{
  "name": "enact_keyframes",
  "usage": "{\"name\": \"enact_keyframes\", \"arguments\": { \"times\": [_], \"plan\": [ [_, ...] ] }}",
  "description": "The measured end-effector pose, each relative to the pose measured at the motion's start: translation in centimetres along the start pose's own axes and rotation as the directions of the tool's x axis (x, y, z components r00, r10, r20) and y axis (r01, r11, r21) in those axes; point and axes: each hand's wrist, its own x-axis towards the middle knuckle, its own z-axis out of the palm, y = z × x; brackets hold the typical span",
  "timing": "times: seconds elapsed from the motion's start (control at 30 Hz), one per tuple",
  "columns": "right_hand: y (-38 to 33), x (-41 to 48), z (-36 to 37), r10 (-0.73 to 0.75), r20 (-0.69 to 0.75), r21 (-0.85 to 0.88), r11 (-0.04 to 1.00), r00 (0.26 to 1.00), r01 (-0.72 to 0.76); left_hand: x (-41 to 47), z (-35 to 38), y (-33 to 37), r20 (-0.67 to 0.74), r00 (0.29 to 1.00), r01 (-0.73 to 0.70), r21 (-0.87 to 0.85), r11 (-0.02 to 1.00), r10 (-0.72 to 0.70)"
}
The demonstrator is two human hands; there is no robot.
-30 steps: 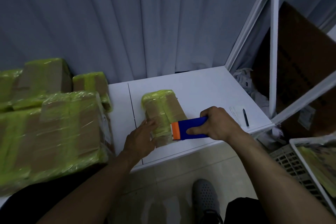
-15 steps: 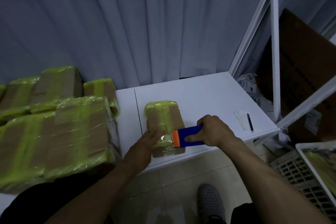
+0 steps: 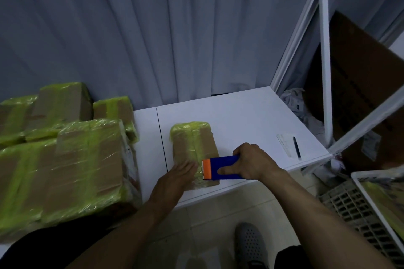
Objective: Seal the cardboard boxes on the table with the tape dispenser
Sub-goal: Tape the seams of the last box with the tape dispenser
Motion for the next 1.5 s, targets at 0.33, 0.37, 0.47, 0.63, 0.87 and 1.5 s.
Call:
{"name": "enact_keyframes", "arguments": {
  "times": [0.33, 0.37, 0.47, 0.63, 0.87, 1.5],
  "plan": [
    [1.8, -2.1, -2.4, 0.001, -0.039, 0.082, 0.997, 0.999, 0.002, 0.0, -0.9, -2.5, 0.02, 0.999, 0.039, 0.009, 0.999, -0.039],
    [2.4, -2.3, -2.7, 0.011, -0.055, 0.081, 0.997, 0.998, -0.007, 0.3, -1.5, -1.9, 0.014, 0.998, 0.055, 0.066, 0.996, -0.056],
    [3.1, -2.1, -2.3, 0.031, -0.056, 0.056, 0.998, 0.998, -0.028, 0.8, -2.6, -0.5, 0.08, 0.985, 0.148, 0.032, 0.988, -0.15],
    [2.5, -1.3, -0.6, 0.017, -0.03, -0.039, 0.999, 0.999, -0.018, 0.7, -2.3, 0.6, 0.081, 0.994, 0.059, 0.195, 0.979, -0.077],
    [1.7, -1.4, 0.0, -0.053, -0.01, -0.163, 0.985, 0.999, 0.051, 1.1, -2.2, 2.4, 0.003, 0.999, 0.05, 0.132, 0.99, -0.051],
    [3.2, -4.1, 0.0, 0.024, 0.019, -0.076, 0.997, 1.0, -0.022, 2.0, -4.0, 0.3, 0.041, 0.988, 0.152, 0.007, 0.988, -0.152]
  ]
}}
